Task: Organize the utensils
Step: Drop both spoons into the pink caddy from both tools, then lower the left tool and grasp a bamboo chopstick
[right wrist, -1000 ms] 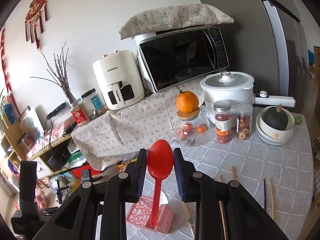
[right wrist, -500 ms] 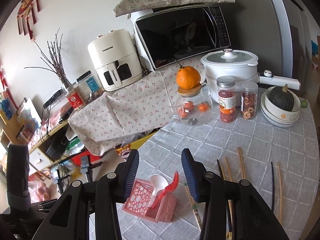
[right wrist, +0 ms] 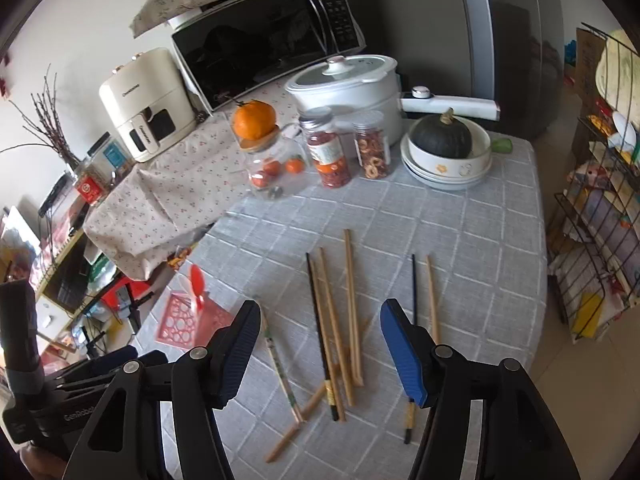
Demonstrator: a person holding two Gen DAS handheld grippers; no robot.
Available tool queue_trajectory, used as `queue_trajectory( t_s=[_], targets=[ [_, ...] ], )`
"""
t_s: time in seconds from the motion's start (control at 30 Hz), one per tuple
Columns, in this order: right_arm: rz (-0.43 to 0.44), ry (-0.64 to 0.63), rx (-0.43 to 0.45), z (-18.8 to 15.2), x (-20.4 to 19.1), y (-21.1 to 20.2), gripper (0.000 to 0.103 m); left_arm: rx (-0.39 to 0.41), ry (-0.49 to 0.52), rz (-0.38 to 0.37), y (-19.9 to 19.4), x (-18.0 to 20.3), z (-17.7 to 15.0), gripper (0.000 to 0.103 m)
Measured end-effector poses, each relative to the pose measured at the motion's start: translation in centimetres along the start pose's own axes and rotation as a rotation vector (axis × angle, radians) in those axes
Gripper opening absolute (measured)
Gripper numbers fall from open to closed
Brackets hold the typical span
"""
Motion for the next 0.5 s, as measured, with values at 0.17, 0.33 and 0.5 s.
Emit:
queue_trajectory(
  t_s=[0.17, 0.33, 0.5],
  targets=[
    [-0.037, 0.031, -0.077, -1.9, 4.5, 0.8, 0.066, -0.03, 0.071, 0.014, 1.8, 3.0, -0.6, 0.077],
    [-0.078, -0.032, -0.145, -3.4, 7.1, 2.2, 0.069, -0.049, 0.146, 0.006, 3.7, 6.2, -0.6, 0.077],
    [-0.134, -0.107, -0.198, -4.1, 9.2, 4.5, 0.069, -0.049, 0.223, 0.017, 6.0, 8.8, 1.1, 0.076]
  ],
)
Point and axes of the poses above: each gripper's, at about its wrist camera, not at the fingertips, and y roughly the way its jaws point, x to its right, z to its top, the point moved 9 cm from there along y, roughly the way its jaws point, and after that the axes turned 6 degrees about -z, right-handed, at the moved point
